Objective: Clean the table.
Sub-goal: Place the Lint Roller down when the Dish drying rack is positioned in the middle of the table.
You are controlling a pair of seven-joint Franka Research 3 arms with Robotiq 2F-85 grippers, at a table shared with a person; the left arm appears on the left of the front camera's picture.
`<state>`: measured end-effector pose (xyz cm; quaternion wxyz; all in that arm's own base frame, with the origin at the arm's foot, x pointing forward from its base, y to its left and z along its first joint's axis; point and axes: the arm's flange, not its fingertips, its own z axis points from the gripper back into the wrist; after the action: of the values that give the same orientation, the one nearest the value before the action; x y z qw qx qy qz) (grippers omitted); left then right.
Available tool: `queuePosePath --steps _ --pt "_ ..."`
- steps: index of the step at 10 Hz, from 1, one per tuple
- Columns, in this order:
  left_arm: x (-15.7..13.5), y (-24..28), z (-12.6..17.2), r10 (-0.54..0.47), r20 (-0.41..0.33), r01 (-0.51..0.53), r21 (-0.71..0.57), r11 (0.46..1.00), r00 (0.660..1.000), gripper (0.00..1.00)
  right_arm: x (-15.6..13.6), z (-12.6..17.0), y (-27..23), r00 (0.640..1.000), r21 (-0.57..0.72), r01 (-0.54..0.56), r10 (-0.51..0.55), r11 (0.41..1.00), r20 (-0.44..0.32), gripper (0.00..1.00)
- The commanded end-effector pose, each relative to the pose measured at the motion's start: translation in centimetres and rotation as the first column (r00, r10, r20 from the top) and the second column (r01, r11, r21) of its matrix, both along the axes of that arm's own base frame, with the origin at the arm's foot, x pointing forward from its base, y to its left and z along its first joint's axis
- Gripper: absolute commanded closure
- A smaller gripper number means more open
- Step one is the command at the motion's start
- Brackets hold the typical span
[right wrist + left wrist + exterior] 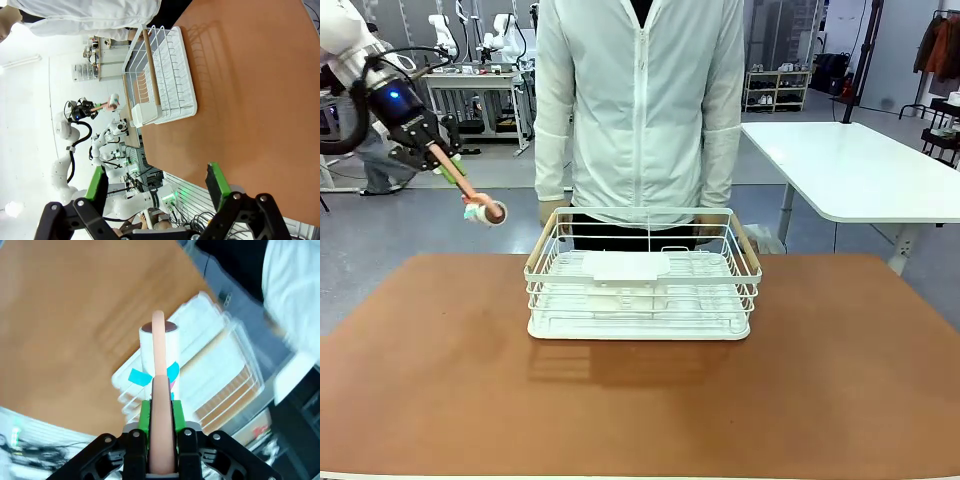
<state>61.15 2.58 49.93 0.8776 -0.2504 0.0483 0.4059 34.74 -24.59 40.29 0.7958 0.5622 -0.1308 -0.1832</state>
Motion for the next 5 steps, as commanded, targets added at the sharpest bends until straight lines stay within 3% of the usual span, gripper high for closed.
queuePosePath --steps 1,3,5 --pt "-0.8 -1.9 -0.7 0.309 0.034 -0.31 0.079 0.947 0.951 0.79 -0.2 0.2 0.2 1.0 0.009 0.005 -0.005 1.0 0.024 0.0" --pt "-0.2 -2.2 -2.5 0.382 0.003 -0.37 0.259 0.892 0.924 0.79 -0.2 0.2 0.2 1.0 0.009 0.005 -0.005 1.0 0.024 0.0" --pt "0.2 -2.7 -4.0 0.402 -0.031 -0.37 0.335 0.867 0.915 0.79 -0.2 0.2 0.2 1.0 0.009 0.005 -0.005 1.0 0.024 0.0"
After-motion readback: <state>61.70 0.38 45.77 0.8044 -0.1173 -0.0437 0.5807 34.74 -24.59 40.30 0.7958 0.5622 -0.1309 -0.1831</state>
